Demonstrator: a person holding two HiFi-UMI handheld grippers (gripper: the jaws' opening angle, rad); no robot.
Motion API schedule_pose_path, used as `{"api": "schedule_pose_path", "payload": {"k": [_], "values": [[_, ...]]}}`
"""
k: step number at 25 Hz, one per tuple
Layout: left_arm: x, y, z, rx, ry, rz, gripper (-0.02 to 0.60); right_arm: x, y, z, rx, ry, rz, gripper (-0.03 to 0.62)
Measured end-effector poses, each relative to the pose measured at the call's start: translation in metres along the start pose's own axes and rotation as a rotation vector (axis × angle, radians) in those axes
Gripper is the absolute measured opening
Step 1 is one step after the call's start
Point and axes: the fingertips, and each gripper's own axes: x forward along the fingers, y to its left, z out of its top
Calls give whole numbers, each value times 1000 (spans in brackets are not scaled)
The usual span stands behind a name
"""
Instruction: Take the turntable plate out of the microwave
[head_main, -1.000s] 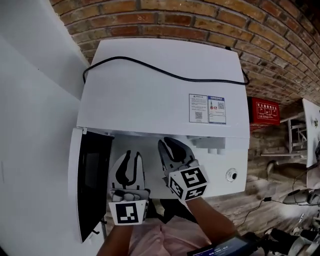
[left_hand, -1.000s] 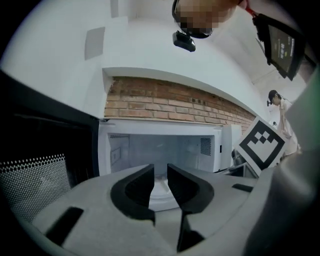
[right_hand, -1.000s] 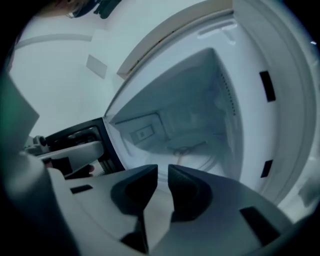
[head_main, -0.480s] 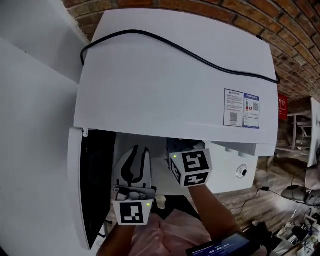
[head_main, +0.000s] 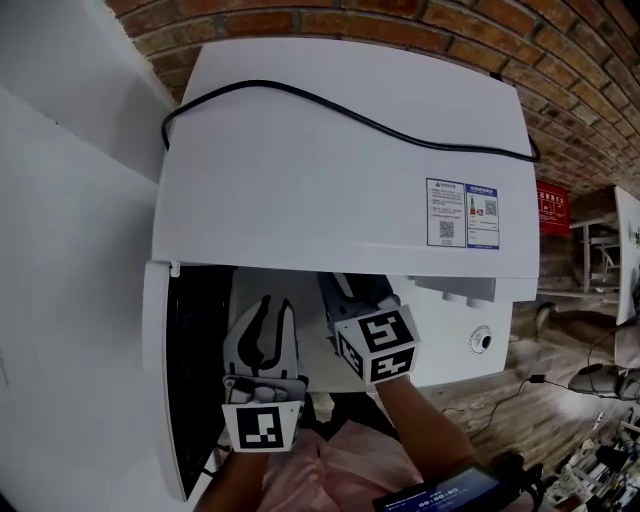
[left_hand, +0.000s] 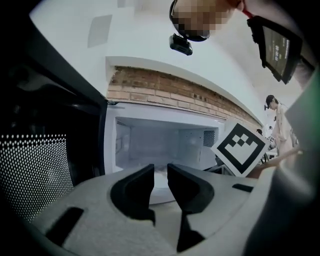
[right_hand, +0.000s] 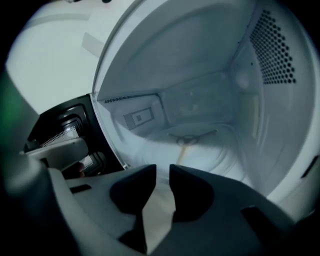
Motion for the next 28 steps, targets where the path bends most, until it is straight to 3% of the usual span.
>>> {"api": "schedule_pose_path", "payload": {"k": [3, 8, 11, 15, 21, 23, 28], "values": [[1, -2, 8, -2, -20, -7, 91, -20, -3, 0, 208, -98, 12, 112], [-2, -9, 17, 18, -30, -24, 91, -31, -14, -27, 820, -154, 104, 135], [-4, -9, 21, 55, -41, -27, 92, -18, -21, -33, 1030, -180, 152, 167], [-7, -5, 21, 86, -46, -23, 92, -6, -29, -40, 1151, -180, 158, 150], [-11, -4, 18, 80, -37, -28, 92, -8, -22, -34, 1218, -150, 174, 165], [-11, -4, 20, 90, -46, -30, 92, -6, -16, -33, 1206, -124, 196, 115], [-10, -6, 21, 77, -37, -33, 92, -1, -13, -37, 1264, -139, 229, 67]]}}
